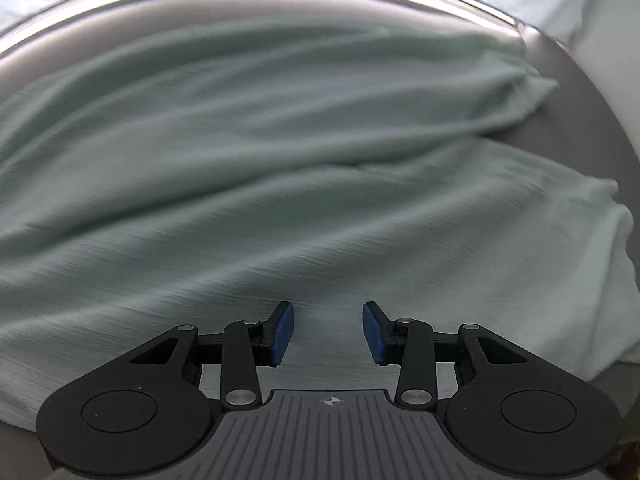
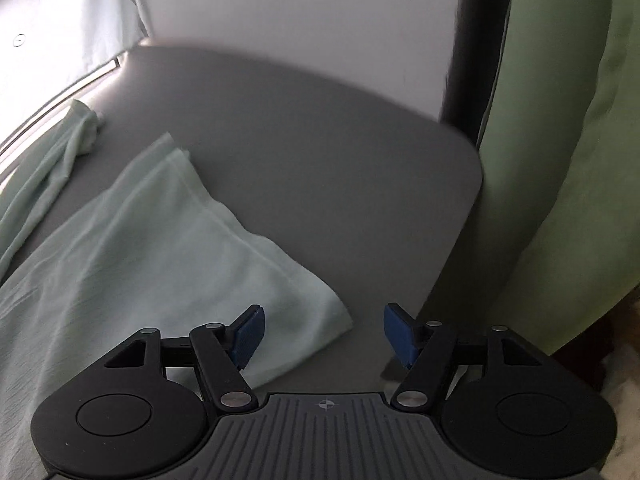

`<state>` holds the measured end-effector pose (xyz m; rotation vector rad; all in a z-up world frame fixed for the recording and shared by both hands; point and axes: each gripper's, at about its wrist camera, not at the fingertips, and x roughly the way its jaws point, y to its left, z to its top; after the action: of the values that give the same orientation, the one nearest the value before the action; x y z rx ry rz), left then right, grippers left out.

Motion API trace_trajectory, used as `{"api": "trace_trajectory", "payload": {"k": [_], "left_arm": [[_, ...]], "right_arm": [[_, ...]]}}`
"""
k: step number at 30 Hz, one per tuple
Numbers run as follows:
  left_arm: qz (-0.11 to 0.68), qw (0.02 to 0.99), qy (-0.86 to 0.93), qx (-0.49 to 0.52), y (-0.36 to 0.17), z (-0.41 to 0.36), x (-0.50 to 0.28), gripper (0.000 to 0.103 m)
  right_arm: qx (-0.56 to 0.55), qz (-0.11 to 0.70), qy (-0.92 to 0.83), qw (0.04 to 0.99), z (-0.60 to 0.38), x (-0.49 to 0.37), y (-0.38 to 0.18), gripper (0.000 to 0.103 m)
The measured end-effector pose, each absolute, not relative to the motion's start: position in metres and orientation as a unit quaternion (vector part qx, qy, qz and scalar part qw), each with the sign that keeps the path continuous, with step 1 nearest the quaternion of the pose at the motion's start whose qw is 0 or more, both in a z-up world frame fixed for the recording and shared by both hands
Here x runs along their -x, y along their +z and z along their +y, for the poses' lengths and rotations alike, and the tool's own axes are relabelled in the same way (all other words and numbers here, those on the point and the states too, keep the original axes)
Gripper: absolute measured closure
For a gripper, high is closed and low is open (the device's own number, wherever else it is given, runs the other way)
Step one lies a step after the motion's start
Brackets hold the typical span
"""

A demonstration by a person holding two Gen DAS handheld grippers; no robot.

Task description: Fold clothes

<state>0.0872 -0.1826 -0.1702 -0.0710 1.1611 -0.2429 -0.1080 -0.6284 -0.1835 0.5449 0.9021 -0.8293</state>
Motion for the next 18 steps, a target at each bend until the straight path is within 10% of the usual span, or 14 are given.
{"api": "trace_trajectory", "payload": {"k": [5, 18], "left_arm": [[0.549, 0.828, -0.111, -0.001, -0.173, -0.2, -0.09, 0.058], [0.562, 0.814, -0.144, -0.042, -0.178, -0.185, -0.085, 0.057]], "right_arm": [[-0.283, 0.426, -0.37, 0.776, -0.638, 0.11, -0.195, 0.099], [-0.125, 0.478, -0.417, 0.763, -0.636, 0.068, -0.191, 0.1]]}}
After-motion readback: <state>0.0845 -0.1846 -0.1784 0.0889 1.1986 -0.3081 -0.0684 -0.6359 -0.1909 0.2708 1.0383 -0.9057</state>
